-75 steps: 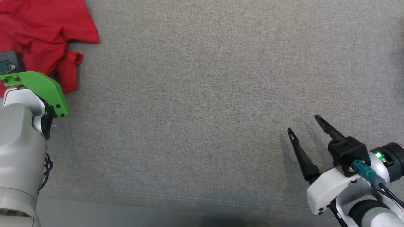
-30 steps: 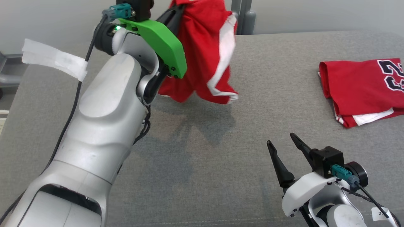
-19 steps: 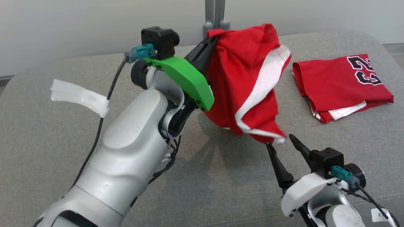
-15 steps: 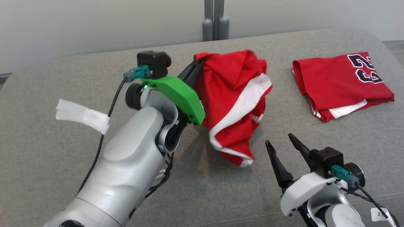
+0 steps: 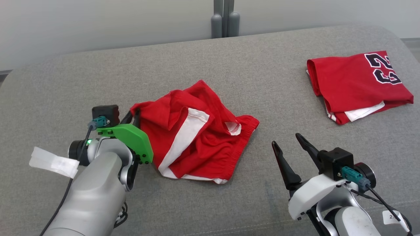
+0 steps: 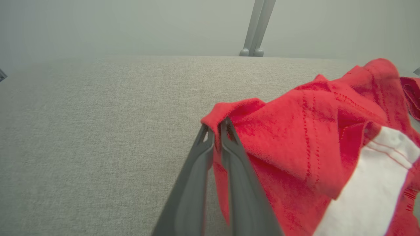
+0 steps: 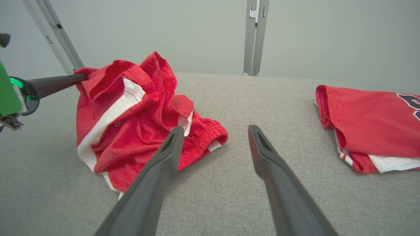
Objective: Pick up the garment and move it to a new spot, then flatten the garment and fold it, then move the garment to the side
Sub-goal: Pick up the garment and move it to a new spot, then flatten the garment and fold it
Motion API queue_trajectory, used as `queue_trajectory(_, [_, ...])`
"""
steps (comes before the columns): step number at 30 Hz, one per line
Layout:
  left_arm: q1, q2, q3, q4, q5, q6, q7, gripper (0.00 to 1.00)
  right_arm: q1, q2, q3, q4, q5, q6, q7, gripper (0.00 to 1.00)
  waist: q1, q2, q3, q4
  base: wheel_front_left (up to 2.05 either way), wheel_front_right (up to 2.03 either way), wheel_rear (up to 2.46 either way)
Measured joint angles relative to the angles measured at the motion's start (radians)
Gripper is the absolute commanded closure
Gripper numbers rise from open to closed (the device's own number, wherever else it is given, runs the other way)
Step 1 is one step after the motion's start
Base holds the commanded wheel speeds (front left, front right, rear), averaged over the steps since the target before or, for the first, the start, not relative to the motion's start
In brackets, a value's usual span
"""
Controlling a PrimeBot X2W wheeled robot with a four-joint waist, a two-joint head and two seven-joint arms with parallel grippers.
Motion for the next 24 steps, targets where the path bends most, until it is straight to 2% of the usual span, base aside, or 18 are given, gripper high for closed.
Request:
queue_trajectory(10, [-0.007,0.043,0.049,0.045,-0.002,0.015,-0.026,0.00,0.006,0.000,-0.007,0.007,0.004,0.000,0.000,0.00,0.0000,0.0000,-0.029,0.027,0.00,0.00,0.00])
queue_trajectory(13, [-0.014,0.050,0.032,0.020,0.024,-0.008,-0.029,0.00,0.022,0.000,-0.011,0.010,0.006,0.000,0.000,0.00,0.0000,0.0000,-0.046,0.039,0.00,0.00,0.00])
queue_trajectory(20, [-0.014,-0.006,-0.055,-0.037,0.074,-0.087,0.010,0.00,0.040,0.000,-0.016,0.012,0.014,0.000,0.000,0.00,0.0000,0.0000,-0.083,0.058,0.00,0.00,0.00])
queue_trajectory(24, [-0.007,-0.038,-0.087,-0.069,0.085,-0.092,0.028,0.00,0.040,0.000,-0.014,0.008,0.014,0.000,0.001,0.00,0.0001,0.0000,-0.084,0.044,0.00,0.00,0.00])
